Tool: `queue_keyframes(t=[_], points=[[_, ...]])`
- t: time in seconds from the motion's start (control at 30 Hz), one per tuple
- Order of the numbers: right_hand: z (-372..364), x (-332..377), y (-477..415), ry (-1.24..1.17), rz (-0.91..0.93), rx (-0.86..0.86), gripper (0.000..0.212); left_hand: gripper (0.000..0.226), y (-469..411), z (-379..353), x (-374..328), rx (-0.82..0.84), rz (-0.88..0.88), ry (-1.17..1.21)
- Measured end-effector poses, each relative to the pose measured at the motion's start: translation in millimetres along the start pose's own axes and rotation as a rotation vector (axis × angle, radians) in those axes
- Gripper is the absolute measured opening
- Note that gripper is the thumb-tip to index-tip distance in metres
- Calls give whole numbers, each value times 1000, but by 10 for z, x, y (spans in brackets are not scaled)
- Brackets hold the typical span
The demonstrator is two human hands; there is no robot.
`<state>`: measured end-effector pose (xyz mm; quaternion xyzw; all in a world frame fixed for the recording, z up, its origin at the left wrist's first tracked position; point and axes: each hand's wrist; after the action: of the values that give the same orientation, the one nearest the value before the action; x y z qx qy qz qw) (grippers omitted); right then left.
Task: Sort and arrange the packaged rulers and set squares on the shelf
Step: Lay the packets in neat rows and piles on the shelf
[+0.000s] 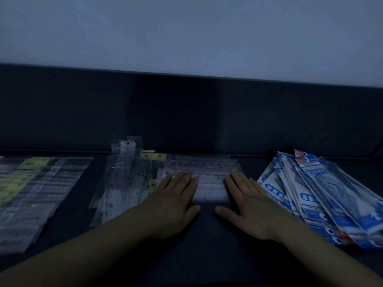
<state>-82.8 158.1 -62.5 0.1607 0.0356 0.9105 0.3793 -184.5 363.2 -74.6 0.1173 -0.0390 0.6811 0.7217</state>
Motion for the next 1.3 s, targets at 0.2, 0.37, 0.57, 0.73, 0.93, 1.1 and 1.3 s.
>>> queue_keyframes(t=[0.2,0.37,0.57,0.73,0.93,1.1,1.3], points=[[-30,18,156,-32,-14,12,97,67,107,43,-52,54,-2,6],[-61,67,267,-36,-2,10,97,78,160,17,-81,24,-1,-48],[60,259,195,-151,71,-168,76,76,469,173,2,-187,177,97],[31,712,-115,-222,208,-194,64,46,769,113,441,-232,696,176],[-56,1316,-303,-385,313,-182,33,51,874,89,727,-84,906,480],[-194,1484,-417,-395,306,-145,28,22,1074,115,868,-173,967,818],[-175,1711,-547,-436,265,-171,29,14,1194,43,933,-349,1014,1404]])
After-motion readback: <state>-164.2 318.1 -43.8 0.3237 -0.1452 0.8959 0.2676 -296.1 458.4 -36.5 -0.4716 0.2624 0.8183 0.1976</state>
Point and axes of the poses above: each hand's wrist, its own y-axis away from the middle knuckle, its own z-axis out of the back of the hand, x = y × z, and after that the axes turned 13 degrees about -y, right-handed
